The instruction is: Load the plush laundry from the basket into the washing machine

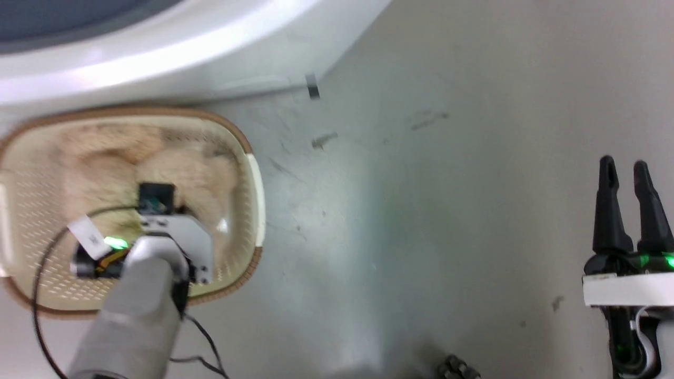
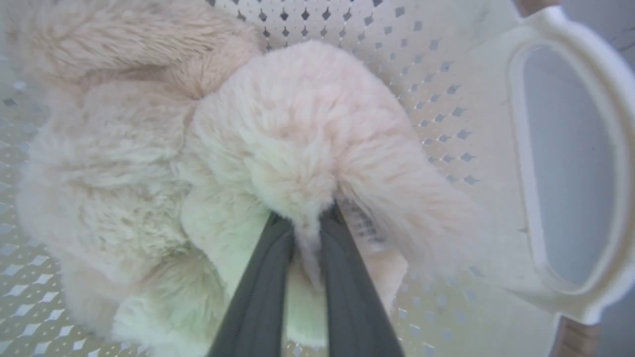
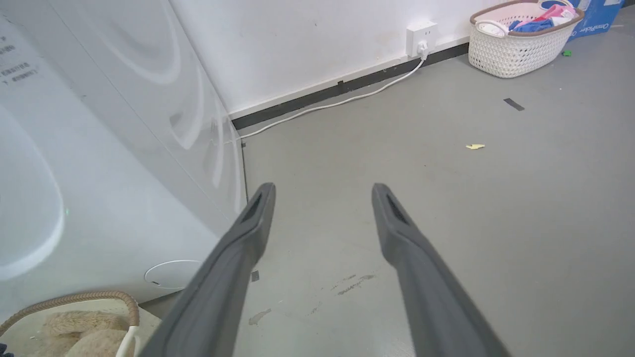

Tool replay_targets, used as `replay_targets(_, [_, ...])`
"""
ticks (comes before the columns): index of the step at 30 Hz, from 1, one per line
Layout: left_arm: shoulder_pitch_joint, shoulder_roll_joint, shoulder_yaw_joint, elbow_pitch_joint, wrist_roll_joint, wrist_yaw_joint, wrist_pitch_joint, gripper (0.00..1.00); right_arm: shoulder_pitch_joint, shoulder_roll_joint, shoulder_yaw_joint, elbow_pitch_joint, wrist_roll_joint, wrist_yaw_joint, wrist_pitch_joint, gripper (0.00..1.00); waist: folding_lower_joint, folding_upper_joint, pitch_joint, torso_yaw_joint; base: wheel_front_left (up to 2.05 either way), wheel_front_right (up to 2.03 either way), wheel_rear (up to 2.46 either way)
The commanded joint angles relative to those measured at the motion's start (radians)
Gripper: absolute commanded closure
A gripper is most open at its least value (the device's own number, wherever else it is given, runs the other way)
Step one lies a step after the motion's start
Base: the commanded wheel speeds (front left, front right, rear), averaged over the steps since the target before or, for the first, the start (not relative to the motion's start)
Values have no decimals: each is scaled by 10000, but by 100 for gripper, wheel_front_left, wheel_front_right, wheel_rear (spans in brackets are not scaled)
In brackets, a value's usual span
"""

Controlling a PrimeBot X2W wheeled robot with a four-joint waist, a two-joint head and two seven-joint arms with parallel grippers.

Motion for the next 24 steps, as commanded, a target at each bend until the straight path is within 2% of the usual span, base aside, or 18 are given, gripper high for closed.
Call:
replay_targets(1, [257,-191,-38,-73,-13,-22,-275,100,205,-76,-53,-74,-135,6,-44,0,1,-1,-1023,465,0,0,0])
replay_targets(8, [1405,-551,140,-1170,-126,-93,-895,100,951,15,-118,-245,-830,6,-44,0,1,-1,-2737,1066,0,0,0])
replay_targets(17, [3830,-519,567,-4726,652,193,-906,100,1880,206,-110,-428,-1441,6,-44,0,1,-1,-4538,1702,0,0,0])
replay_targets(24, [5714,-521,1517,-7945,1320,317,-907,100,2365,369,-120,-538,-1737,6,-44,0,1,-1,-5430,1883,0,0,0])
